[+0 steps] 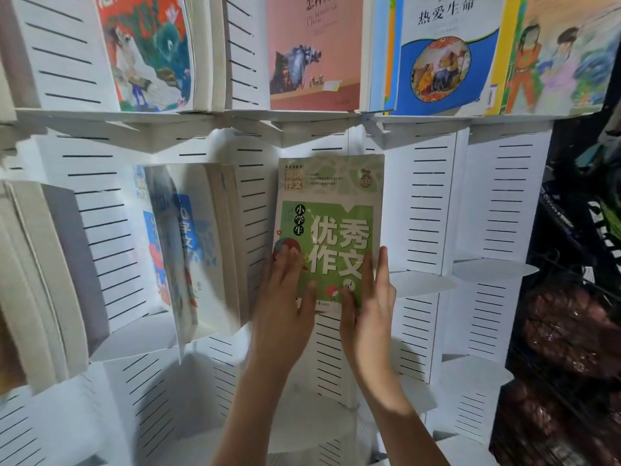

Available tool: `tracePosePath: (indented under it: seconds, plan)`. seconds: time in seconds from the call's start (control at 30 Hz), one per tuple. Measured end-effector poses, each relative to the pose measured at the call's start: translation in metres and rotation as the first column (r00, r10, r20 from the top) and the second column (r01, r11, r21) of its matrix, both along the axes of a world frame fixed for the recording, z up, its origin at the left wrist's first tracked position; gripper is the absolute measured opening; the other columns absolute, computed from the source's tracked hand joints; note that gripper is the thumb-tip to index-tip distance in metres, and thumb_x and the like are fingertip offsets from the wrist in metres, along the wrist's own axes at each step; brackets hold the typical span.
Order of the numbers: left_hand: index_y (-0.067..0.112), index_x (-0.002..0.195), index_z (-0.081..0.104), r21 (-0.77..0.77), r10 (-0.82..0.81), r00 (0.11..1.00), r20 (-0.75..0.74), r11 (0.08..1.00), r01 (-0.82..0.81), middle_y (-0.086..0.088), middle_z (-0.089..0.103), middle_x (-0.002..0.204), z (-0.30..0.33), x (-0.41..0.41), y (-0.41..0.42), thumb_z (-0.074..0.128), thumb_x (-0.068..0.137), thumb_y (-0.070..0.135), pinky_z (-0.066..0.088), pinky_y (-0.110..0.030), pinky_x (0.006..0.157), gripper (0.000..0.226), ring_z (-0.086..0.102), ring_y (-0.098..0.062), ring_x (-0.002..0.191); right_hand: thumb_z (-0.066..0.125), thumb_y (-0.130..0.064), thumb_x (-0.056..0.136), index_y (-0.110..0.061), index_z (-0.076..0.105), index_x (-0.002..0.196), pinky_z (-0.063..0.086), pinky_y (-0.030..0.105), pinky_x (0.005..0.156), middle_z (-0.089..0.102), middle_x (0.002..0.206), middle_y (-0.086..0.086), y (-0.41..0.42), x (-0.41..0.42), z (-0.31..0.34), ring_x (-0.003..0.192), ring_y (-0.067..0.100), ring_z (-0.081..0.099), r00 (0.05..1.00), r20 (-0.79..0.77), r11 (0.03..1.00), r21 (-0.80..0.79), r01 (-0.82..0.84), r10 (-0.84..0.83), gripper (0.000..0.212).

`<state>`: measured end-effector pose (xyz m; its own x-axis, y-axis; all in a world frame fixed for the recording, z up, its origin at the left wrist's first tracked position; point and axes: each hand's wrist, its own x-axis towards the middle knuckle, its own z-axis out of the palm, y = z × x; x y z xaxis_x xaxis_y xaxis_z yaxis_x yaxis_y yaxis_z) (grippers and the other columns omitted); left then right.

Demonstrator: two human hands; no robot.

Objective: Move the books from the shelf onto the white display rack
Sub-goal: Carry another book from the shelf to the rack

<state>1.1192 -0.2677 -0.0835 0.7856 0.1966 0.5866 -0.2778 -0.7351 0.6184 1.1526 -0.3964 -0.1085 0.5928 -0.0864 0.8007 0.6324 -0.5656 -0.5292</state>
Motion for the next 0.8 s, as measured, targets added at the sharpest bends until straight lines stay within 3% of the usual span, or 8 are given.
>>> tracePosePath:
  seconds: [0.17,0.33,0.47,0.53,0.6,0.67,0.8]
  plan:
    - [0.029,0.156,0.027,-0.031,-0.022,0.998,-0.063,0.999,0.02,0.009,0.01,0.166,0.005,-0.008,-0.009,0.012,0.09,0.064,-0.011,-0.007,0.112,0.077,-0.006,-0.004,0.151,0.047,-0.021,0.099,-0.013,0.027,0.154,0.023,0.01,0.102,-0.001,0.163,-0.02,0.0,-0.006,0.003,0.122,0.026,0.04,1.0,-0.021,1.0,0.005,0.0,0.0,0.059]
    - [0.044,0.152,0.001,-0.041,-0.052,0.984,-0.169,0.998,0.046,0.012,-0.01,0.165,0.011,-0.008,-0.013,0.003,0.08,0.073,-0.004,-0.032,0.121,0.077,-0.026,-0.001,0.143,0.051,-0.023,0.097,-0.012,0.033,0.151,0.023,0.012,0.105,0.017,0.162,-0.002,0.0,-0.017,0.013,0.128,0.027,0.04,1.0,0.006,0.999,-0.047,-0.008,0.008,0.058]
    - [0.047,0.155,0.012,-0.202,-0.147,0.974,-0.172,0.973,0.112,0.018,0.0,0.165,0.019,-0.014,-0.008,0.012,0.088,0.071,0.0,-0.032,0.124,0.071,-0.015,0.0,0.149,0.052,-0.014,0.097,-0.007,0.031,0.153,0.022,0.006,0.107,0.013,0.164,0.001,0.001,-0.02,0.011,0.127,0.021,0.038,1.0,0.012,0.997,-0.071,-0.027,0.028,0.059]
    - [0.047,0.155,0.014,-0.214,-0.172,0.966,-0.194,0.968,0.129,0.018,0.0,0.165,0.023,-0.017,-0.008,0.016,0.094,0.067,0.003,-0.034,0.125,0.064,-0.013,0.0,0.15,0.053,-0.008,0.097,-0.001,0.027,0.153,0.022,0.001,0.104,0.007,0.165,-0.005,0.004,-0.019,0.007,0.122,0.01,0.032,0.999,0.027,0.998,-0.059,-0.03,0.032,0.062]
    - [0.046,0.155,0.009,-0.207,-0.194,0.951,-0.24,0.967,0.145,0.017,-0.005,0.165,0.026,-0.014,-0.009,0.016,0.097,0.065,0.003,-0.036,0.125,0.062,-0.015,-0.002,0.15,0.055,-0.005,0.096,0.0,0.02,0.154,0.021,-0.001,0.102,0.003,0.163,-0.013,0.007,-0.012,0.004,0.12,0.009,0.032,0.999,0.015,0.999,-0.043,-0.034,0.034,0.069]
    - [0.046,0.156,0.005,-0.225,-0.221,0.938,-0.268,0.961,0.162,0.017,-0.009,0.165,0.028,-0.009,-0.007,0.015,0.092,0.061,0.001,-0.037,0.125,0.066,-0.016,-0.002,0.149,0.06,-0.002,0.094,-0.005,0.016,0.155,0.025,0.003,0.103,0.006,0.163,-0.01,0.008,-0.002,0.001,0.12,0.02,0.037,1.0,0.002,0.998,-0.058,-0.017,0.017,0.075]
    - [0.047,0.155,0.006,-0.268,-0.26,0.937,-0.234,0.944,0.195,0.017,-0.009,0.165,0.023,0.004,-0.001,0.015,0.097,0.065,-0.002,-0.039,0.125,0.061,-0.017,0.0,0.149,0.066,-0.007,0.091,-0.02,0.02,0.153,0.044,0.028,0.096,0.017,0.161,-0.001,0.008,0.006,-0.002,0.125,0.029,0.042,0.999,0.042,0.994,-0.102,0.036,-0.032,0.079]
